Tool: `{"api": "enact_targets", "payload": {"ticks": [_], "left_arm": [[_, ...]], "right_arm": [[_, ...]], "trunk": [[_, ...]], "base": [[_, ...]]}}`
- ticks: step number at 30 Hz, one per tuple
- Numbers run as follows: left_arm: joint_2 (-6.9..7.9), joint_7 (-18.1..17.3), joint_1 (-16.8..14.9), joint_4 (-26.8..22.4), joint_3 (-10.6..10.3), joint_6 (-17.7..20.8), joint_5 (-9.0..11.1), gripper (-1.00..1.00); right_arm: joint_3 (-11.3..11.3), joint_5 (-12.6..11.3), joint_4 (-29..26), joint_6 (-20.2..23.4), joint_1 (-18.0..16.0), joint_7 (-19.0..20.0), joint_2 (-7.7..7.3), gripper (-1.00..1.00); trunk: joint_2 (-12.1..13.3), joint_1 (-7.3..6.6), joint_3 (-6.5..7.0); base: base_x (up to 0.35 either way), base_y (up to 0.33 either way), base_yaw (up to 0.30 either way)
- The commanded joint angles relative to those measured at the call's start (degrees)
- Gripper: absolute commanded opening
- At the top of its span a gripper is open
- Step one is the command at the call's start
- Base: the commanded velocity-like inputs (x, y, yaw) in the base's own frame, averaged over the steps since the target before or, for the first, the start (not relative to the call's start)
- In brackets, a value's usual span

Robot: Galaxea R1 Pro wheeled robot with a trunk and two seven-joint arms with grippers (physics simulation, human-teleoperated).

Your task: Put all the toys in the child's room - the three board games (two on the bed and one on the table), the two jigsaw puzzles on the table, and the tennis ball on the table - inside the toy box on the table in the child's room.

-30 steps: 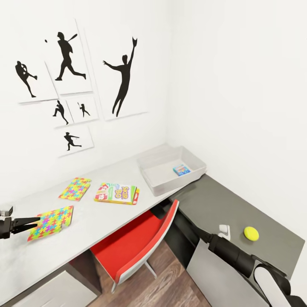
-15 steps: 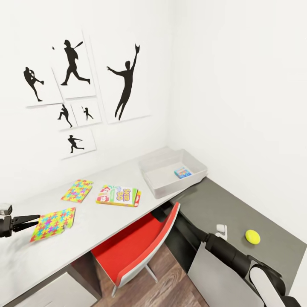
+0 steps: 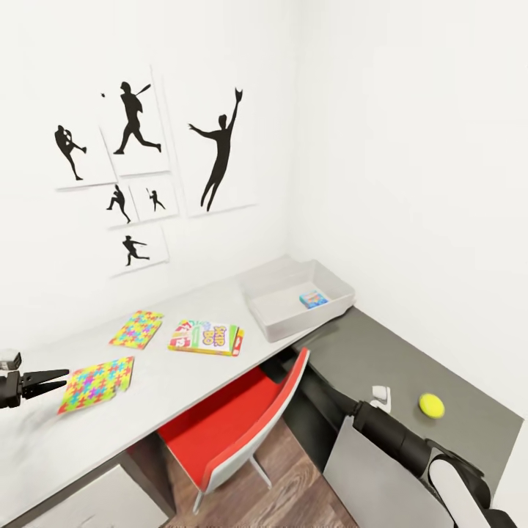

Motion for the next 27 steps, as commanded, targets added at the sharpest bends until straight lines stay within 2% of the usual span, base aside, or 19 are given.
{"api": "enact_targets", "payload": {"ticks": [1, 7, 18, 27], "left_arm": [[0.0, -0.2, 0.0, 0.0, 0.0, 0.6, 0.0, 1.0], [-0.2, -0.2, 0.0, 0.0, -0.1, 0.5, 0.0, 1.0], [-0.47, -0.2, 0.0, 0.0, 0.0, 0.5, 0.0, 1.0], [-0.56, -0.2, 0.0, 0.0, 0.1, 0.5, 0.1, 1.0]], "right_arm": [[0.0, -0.6, 0.0, 0.5, 0.0, -0.1, -0.03, 1.0], [0.0, -0.6, 0.2, 0.5, 0.0, 0.0, -0.11, 1.0], [-0.1, -0.9, 0.0, 0.5, 0.0, 0.2, -0.55, 1.0], [-0.1, -0.7, 0.4, 0.5, 0.0, 1.0, -0.07, 1.0]], "trunk": [[-0.1, 0.02, -0.03], [-0.1, 0.02, 0.54], [-0.1, 0.02, 1.57], [-0.1, 0.02, 2.4]], "base": [[-0.208, 0.075, 0.0], [-0.139, 0.058, -0.044], [-0.022, 0.009, -0.117], [-0.002, 0.001, -0.14]]}}
